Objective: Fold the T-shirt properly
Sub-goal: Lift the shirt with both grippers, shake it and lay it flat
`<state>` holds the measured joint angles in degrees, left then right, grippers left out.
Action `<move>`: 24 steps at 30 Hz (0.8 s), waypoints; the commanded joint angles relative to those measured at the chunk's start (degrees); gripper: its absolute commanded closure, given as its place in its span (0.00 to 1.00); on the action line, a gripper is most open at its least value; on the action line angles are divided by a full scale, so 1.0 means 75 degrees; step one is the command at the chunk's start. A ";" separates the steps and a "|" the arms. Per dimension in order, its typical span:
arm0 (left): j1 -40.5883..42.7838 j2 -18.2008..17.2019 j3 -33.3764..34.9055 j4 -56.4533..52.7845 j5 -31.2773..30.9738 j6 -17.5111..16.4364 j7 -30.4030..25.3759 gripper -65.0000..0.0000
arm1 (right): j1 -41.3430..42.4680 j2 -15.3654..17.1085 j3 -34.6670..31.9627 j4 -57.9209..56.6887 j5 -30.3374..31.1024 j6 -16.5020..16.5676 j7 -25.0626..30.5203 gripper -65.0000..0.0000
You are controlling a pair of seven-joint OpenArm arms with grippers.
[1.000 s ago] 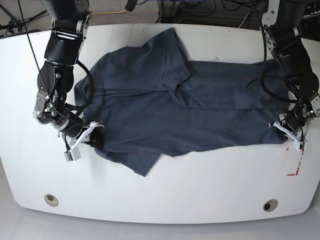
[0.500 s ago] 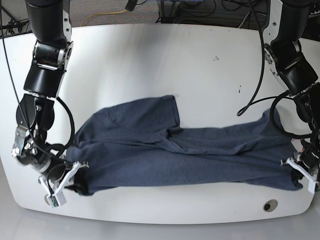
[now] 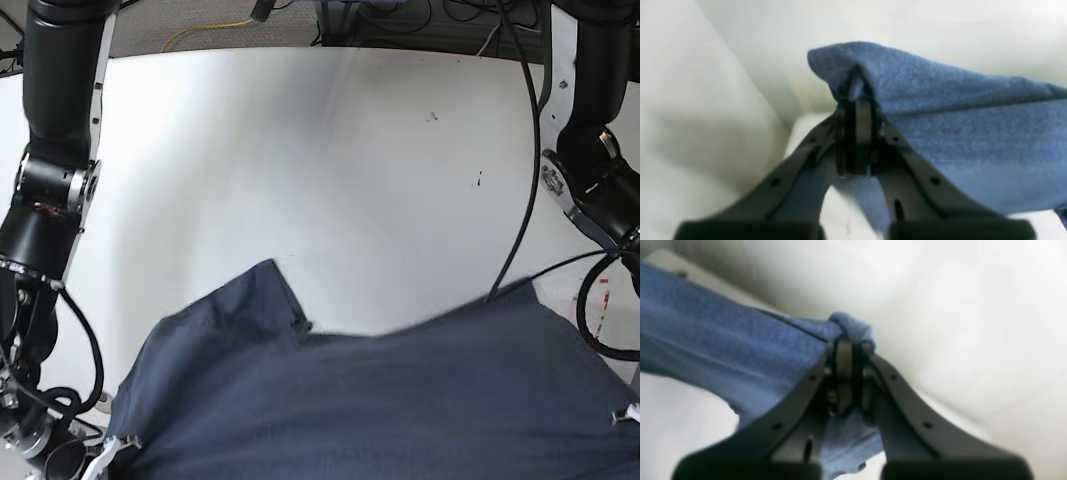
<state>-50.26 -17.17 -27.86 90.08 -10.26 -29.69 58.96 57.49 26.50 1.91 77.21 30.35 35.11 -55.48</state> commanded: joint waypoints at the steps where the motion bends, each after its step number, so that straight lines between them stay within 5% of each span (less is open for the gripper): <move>1: -0.0537 -0.0295 0.0028 0.0115 0.0014 0.0038 -0.0178 1.00 | 0.0885 0.0188 -0.0062 0.0132 0.0027 -0.0046 0.0113 1.00; 7: -0.1263 -0.0342 0.0039 0.0091 0.0014 0.0003 -0.0166 1.00 | 0.1811 0.0188 -0.0132 0.0155 0.0027 -0.0022 -0.0344 1.00; 11: -0.1228 -0.0331 0.0250 0.0138 0.0003 -0.0020 -0.0166 1.00 | 0.1776 0.0176 -0.0085 0.0296 0.0027 0.0400 -0.0579 1.00; 24: 0.1350 -0.0272 0.0239 0.1017 -0.0009 -0.0442 -0.0166 1.00 | -0.1776 0.0024 0.1064 0.2476 0.0027 0.0540 -0.0930 1.00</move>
<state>-39.38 -18.46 -26.11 95.00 -9.93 -33.08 59.79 45.01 26.04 8.23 93.21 30.13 39.24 -64.18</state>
